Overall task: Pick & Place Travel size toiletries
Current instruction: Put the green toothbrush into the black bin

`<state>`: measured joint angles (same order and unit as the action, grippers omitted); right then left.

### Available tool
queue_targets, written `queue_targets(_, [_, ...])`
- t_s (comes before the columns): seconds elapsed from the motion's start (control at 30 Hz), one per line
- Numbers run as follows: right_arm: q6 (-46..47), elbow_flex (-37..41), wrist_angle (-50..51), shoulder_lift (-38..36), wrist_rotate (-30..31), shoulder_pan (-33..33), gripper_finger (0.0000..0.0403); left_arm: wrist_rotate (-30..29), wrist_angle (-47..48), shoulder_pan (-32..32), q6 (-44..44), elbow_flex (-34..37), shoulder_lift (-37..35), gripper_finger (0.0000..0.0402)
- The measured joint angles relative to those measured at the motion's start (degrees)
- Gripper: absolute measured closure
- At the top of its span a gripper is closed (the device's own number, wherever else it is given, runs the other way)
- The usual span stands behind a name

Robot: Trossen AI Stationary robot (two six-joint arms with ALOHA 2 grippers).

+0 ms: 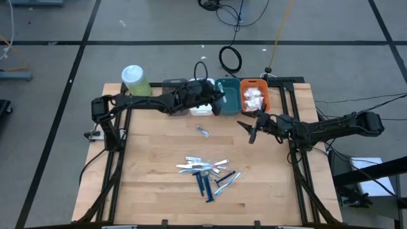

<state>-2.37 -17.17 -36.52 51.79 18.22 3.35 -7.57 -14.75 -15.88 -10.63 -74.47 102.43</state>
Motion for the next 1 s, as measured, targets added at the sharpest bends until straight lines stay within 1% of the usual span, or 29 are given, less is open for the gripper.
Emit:
queue_targets(0.07, [0.02,0.01,0.64,0.01,-0.01,0.03,0.0203,0.04,0.67,0.04,2.38,-0.14,-0.12,0.0393])
queue_targets(0.13, [0.02,0.01,0.97,0.00,-0.05,0.03,0.0204,1.55,4.79,-0.46,3.93,0.24,-1.27,0.0394])
queue_targets(0.2, [0.00,0.01,1.52,0.00,-0.07,0.01,0.0203,4.57,8.55,-1.92,2.96,0.63,-3.25,0.0394])
queue_targets(0.27, [-0.07,0.01,1.99,0.00,-0.08,0.01,0.0203,5.46,12.05,-3.78,1.43,2.19,-6.24,0.0392])
queue_targets(0.33, [-0.09,0.01,2.23,0.00,-0.09,0.01,0.0203,4.28,12.99,-5.30,0.75,5.49,-9.73,0.0394])
queue_targets(0.43, [-0.22,0.01,2.16,0.00,-0.09,0.03,0.0204,3.62,12.24,-7.07,-0.96,12.34,-15.71,0.0394])
queue_targets(0.5, [-0.22,0.01,2.11,0.00,-0.09,0.04,0.0205,2.19,11.48,-8.31,-2.71,17.00,-20.12,0.0394])
queue_targets(0.6, [-0.22,0.01,2.11,0.00,-0.12,0.40,0.0206,-4.23,11.92,-9.71,-5.95,23.89,-25.38,0.0394])
queue_targets(0.67, [0.08,0.01,2.11,0.00,-0.11,0.73,0.0206,-7.83,12.68,-10.56,-8.34,27.99,-27.67,0.0394])
queue_targets(0.73, [0.21,0.01,2.10,0.00,-0.11,1.05,0.0206,-9.43,12.04,-11.90,-10.72,31.05,-29.39,0.0394])
queue_targets(0.83, [0.73,0.01,2.11,0.00,-0.22,1.12,0.0206,-10.11,12.34,-14.39,-13.91,33.96,-29.76,0.0392])
queue_targets(0.9, [1.31,0.01,2.09,0.00,-0.23,1.12,0.0206,-9.54,14.78,-15.98,-15.75,34.93,-29.57,0.0392])
queue_targets(1.0, [1.50,0.01,2.10,0.00,-0.26,1.12,0.0206,-7.13,15.97,-17.58,-17.53,35.26,-28.55,0.0394])
